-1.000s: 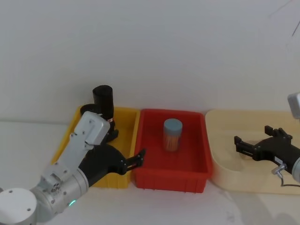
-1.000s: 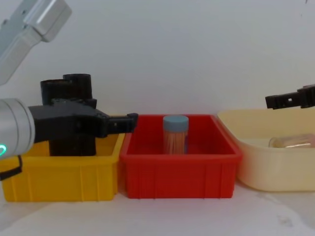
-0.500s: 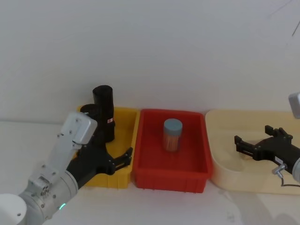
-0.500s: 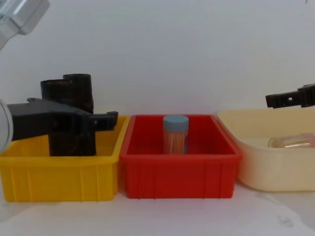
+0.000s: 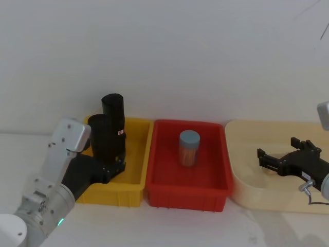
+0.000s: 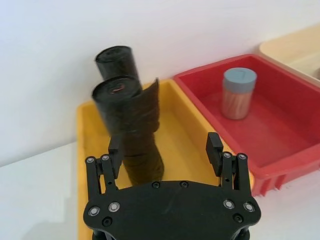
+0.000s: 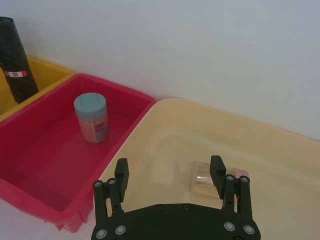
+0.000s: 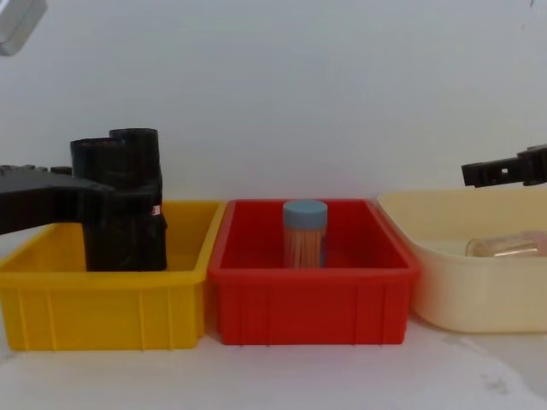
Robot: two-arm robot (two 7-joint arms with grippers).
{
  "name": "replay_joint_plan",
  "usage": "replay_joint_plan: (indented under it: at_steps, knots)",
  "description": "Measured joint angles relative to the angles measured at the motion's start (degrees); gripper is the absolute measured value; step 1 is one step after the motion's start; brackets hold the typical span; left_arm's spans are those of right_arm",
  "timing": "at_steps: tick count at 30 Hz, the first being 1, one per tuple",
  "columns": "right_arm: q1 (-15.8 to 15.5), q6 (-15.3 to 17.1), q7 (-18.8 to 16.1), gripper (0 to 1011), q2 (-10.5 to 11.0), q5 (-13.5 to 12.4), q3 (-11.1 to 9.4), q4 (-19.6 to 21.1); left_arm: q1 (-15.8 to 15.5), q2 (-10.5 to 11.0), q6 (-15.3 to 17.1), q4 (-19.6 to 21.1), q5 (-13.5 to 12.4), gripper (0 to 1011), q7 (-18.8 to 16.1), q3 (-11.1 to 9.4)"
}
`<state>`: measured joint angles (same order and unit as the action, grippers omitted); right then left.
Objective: Pick up the garbage bag with the one hand and transfer it to the other hand.
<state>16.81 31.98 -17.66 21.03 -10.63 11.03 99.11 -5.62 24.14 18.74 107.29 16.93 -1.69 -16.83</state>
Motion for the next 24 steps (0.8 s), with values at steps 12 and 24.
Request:
replay_joint_plan:
  at_steps: [12, 24]
  knots:
    - [-0.01, 0.0, -0.01, 999, 0.0, 0.0, 0.0, 0.01, -1.45, -1.08, 1.81, -2.01, -0.8, 1000, -1.37, 1.01]
    - [-0.01, 0.01, -0.01, 999, 0.0, 0.01, 0.0, 0.0, -5.46, -1.8, 2.06, -6.47, -1.47, 1000, 0.29, 0.89]
